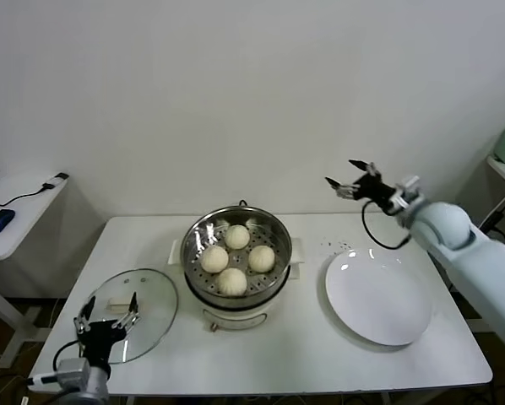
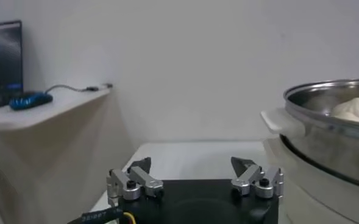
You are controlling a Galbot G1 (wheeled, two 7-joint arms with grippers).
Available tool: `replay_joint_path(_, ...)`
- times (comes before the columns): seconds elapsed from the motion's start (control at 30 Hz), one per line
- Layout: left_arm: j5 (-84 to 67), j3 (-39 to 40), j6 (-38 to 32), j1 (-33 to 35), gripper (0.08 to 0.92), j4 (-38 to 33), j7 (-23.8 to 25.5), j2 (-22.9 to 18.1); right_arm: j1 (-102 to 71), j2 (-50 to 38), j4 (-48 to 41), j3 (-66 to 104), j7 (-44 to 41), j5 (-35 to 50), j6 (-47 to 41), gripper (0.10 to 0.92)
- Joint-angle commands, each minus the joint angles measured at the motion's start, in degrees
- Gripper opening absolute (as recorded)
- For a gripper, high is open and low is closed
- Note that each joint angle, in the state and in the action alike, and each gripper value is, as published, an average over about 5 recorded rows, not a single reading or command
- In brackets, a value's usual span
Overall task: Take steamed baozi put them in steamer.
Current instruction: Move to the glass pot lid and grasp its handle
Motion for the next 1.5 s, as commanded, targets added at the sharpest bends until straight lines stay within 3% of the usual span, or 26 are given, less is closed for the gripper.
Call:
replay_joint_path(0.03,0.5,0.2,-1.9,-0.1,0.823,0.5,-0.2,0.4,-45.8,10.8,4.2,38.1,1.9,-5.6,14.3,0.823)
replay_joint_path(0.3,10.2,-1.0,-10.8,-1.6,0.823,5.4,1.4,1.4,-52.1,24.0,1.6,35.8,0.9,-9.4,26.1,0.823)
replay_joint_path(0.47,12.2,-1.2,-13.8,-1.4,0.823,7.0,-0.2,1.9,-54.5,28.8,1.6,34.8,3.3,-10.5,27.8,0.823)
replay_joint_path(0.67,27.5,-1.9,-20.6,-1.4,0.823,11.3,-6.6,3.5,-56.1,31.1,2.0,34.3,6.4,-14.4,26.1,0.823)
replay_joint_path(0.83,55.3,-1.8,-26.6,-1.5,0.823,17.7,-17.6,6.1,-56.8,31.3,2.9,34.1,6.8,-15.6,25.5,0.823)
replay_joint_path(0.93,67.5,-1.5,-26.3,-1.4,0.823,21.6,-20.4,7.9,-56.8,31.5,3.1,34.4,6.9,-16.1,25.3,0.823)
replay_joint_path(1.07,76.6,-1.5,-24.8,-2.2,0.823,26.2,-20.7,9.0,-56.6,31.6,3.3,34.7,7.3,-16.1,24.9,0.823)
replay_joint_path(1.5,81.6,-1.0,-19.4,-8.0,0.823,35.8,-21.6,8.0,-56.4,32.4,4.5,36.0,7.6,-18.1,24.5,0.823)
